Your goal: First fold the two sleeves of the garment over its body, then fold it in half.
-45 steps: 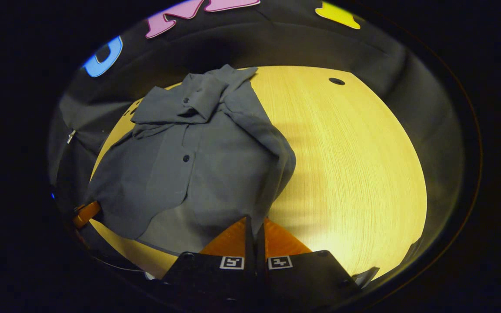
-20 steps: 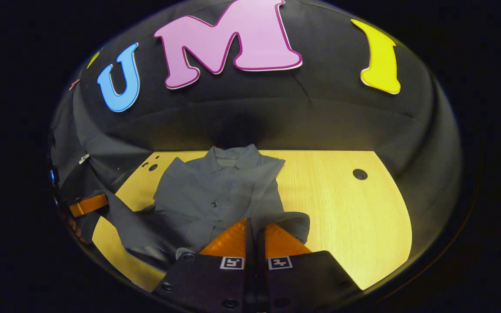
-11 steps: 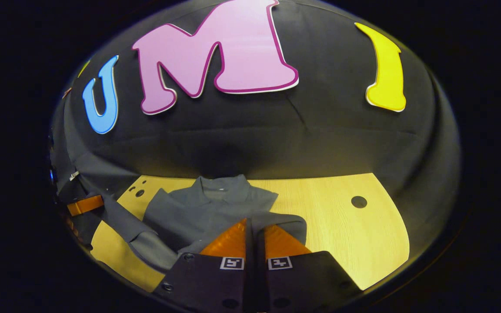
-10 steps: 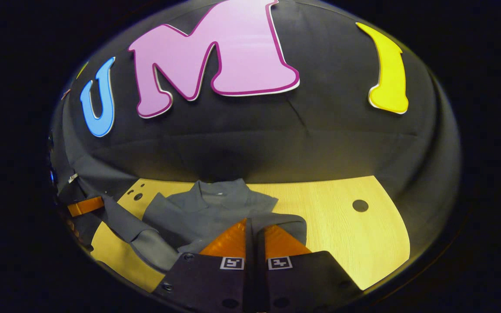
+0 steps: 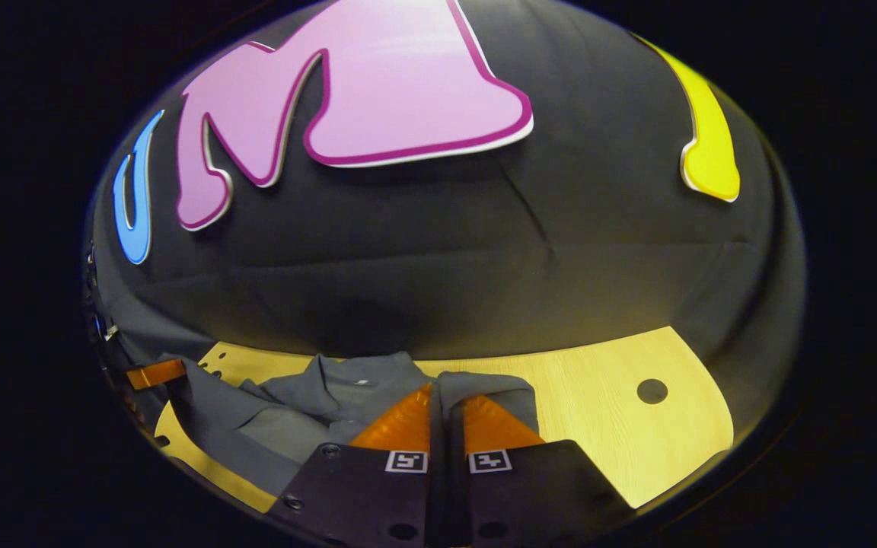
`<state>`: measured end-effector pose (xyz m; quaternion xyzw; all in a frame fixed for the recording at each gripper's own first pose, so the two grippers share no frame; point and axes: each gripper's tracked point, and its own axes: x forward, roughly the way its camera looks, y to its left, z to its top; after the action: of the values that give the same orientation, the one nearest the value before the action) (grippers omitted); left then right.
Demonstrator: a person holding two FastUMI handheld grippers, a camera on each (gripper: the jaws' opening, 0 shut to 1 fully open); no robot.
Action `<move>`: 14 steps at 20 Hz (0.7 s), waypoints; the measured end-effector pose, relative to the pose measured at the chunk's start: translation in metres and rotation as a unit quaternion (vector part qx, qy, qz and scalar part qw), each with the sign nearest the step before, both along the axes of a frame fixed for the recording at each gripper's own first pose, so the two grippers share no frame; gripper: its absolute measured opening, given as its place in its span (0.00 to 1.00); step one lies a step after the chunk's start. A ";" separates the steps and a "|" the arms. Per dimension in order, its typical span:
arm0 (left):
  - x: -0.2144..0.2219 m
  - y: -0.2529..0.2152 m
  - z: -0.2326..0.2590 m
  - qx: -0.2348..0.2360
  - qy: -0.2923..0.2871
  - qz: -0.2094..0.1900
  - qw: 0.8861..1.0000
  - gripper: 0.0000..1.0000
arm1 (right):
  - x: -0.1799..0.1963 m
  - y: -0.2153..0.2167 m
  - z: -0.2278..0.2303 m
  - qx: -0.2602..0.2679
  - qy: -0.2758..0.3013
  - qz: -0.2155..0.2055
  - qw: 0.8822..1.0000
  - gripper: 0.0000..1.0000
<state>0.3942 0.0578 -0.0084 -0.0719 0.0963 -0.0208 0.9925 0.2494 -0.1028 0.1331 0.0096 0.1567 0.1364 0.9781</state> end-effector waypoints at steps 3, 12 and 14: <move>0.021 -0.002 -0.011 -0.012 0.001 0.002 1.000 0.05 | 0.019 0.005 -0.019 -0.006 0.011 -0.004 1.000 0.05; 0.018 0.004 -0.017 0.067 0.014 0.026 0.997 0.49 | 0.019 -0.012 -0.035 -0.002 0.048 -0.046 0.998 0.49; 0.004 0.007 0.004 0.073 -0.005 0.038 0.997 0.80 | 0.011 -0.019 -0.023 -0.003 0.036 -0.047 0.998 0.78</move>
<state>0.3986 0.0649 -0.0042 -0.0028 0.0898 0.0234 0.9957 0.2601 -0.1221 0.1096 0.0187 0.1915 0.0891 0.9773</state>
